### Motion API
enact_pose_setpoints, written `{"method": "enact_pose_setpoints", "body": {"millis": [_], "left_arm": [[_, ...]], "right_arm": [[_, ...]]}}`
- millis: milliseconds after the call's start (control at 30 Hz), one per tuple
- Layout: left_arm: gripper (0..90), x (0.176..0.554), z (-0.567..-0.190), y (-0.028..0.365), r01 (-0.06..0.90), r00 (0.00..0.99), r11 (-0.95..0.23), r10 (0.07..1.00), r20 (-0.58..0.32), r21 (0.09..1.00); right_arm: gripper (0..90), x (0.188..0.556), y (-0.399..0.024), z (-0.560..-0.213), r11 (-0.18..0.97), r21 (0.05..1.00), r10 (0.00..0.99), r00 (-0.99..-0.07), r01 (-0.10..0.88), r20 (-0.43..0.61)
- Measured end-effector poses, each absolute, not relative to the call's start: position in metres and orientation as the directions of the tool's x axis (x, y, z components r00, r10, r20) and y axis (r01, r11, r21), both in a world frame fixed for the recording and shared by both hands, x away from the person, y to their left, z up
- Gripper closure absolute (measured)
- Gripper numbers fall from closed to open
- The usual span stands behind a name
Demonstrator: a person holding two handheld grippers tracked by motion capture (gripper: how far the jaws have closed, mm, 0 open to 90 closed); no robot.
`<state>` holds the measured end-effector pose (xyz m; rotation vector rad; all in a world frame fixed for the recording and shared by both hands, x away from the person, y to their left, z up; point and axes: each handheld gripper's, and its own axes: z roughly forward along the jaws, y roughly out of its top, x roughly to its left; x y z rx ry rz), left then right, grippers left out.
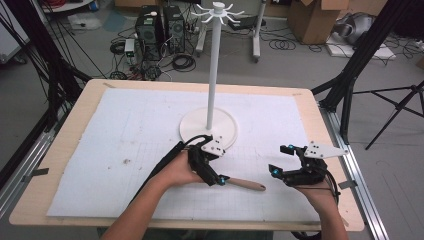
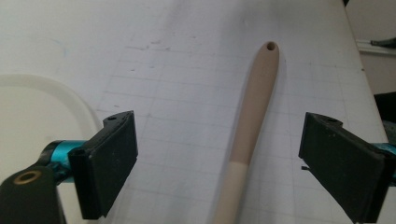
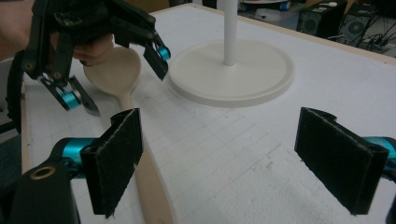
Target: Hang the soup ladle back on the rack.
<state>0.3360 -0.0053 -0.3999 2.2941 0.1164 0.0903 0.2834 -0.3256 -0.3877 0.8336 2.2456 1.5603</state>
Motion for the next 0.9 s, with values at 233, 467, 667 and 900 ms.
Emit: {"method": "enact_pose_setpoints", "body": {"millis": [233, 467, 667, 900], "left_arm": [[17.9, 0.338, -0.413, -0.021, 0.029, 0.996, -0.759, 0.079, 0.047, 0.651], [25.0, 0.335, -0.417, -0.031, -0.009, 0.999, -0.818, 0.019, 0.042, 0.575], [32.7, 0.337, -0.421, -0.033, -0.015, 0.999, -0.852, 0.003, 0.033, 0.524], [44.9, 0.337, -0.419, -0.034, -0.02, 1.0, -0.861, -0.024, -0.001, 0.508]], "right_arm": [[14.4, 0.284, -0.327, -0.387, 0.244, 0.925, 0.6, -0.794, 0.292, 0.092], [14.4, 0.284, -0.327, -0.387, 0.241, 0.924, 0.601, -0.793, 0.296, 0.097], [14.4, 0.284, -0.327, -0.387, 0.239, 0.925, 0.601, -0.793, 0.295, 0.098], [14.4, 0.285, -0.327, -0.388, 0.24, 0.925, 0.6, -0.794, 0.295, 0.097]]}}
